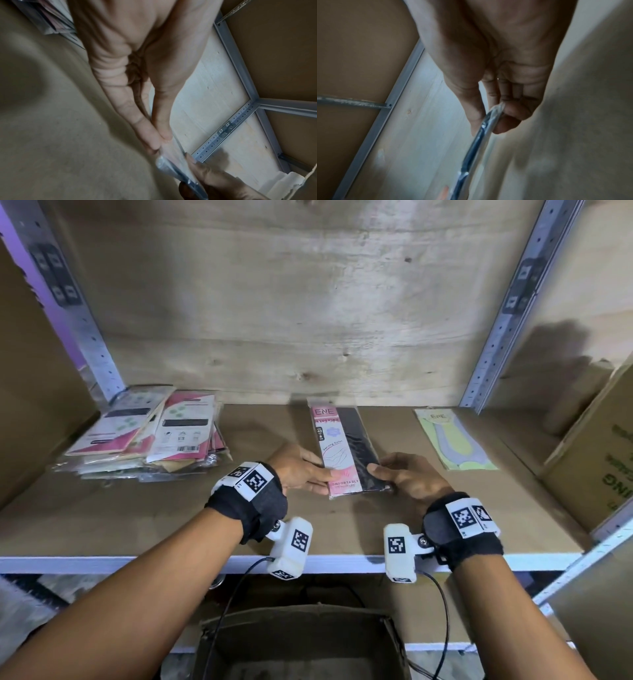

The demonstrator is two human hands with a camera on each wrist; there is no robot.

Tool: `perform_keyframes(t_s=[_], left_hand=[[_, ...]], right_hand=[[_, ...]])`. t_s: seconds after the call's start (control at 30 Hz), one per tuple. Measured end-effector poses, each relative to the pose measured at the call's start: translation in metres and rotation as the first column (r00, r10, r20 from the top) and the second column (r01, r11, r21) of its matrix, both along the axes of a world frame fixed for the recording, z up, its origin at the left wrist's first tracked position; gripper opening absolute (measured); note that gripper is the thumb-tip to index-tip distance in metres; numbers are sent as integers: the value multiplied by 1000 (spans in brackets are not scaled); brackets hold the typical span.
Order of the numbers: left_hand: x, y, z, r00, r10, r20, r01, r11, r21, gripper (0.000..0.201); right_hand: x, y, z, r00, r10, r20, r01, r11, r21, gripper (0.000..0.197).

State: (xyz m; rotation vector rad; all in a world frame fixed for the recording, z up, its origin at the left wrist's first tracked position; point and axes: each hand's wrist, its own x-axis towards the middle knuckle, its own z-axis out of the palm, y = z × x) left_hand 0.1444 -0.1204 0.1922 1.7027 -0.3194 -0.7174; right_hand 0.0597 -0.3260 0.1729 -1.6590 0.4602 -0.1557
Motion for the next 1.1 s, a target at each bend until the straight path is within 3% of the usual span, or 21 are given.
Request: perform_keyframes(t_s=[0.1,0.37,0.6,0.73,0.83,0.9,1.1], left_hand=[[0,-3,-2,1000,-12,-6,13,999,34,38],[2,-6,1,997,-71,38,68,995,75,35],[7,-10,2,996,-86,30,84,993,78,34],[7,-14,3,999,-50,10,49,995,83,37],[10,-14,8,999,-31,-19,33,988,151,21],[11,-14,10,999,5,-41,2,984,179,24],[1,-29,7,998,-47,-37,55,971,232,33]], right_hand=[[-3,-2,5,998,31,-55,-37,994,-105,31],[-8,-8,8,998,28,-60,-34,994,-108,22],[-8,-23,5,996,16,-82,-22,998,-63,32],[-8,-26,6,994,-15,-111,-6,983,-181,26],[-11,-27,9,984,-36,-173,-24,944,-329,24],[-12,-29,11,978,-73,-196,-10,919,-394,25],[-10,-28,14,969,-67,-237,-46,895,-443,25]])
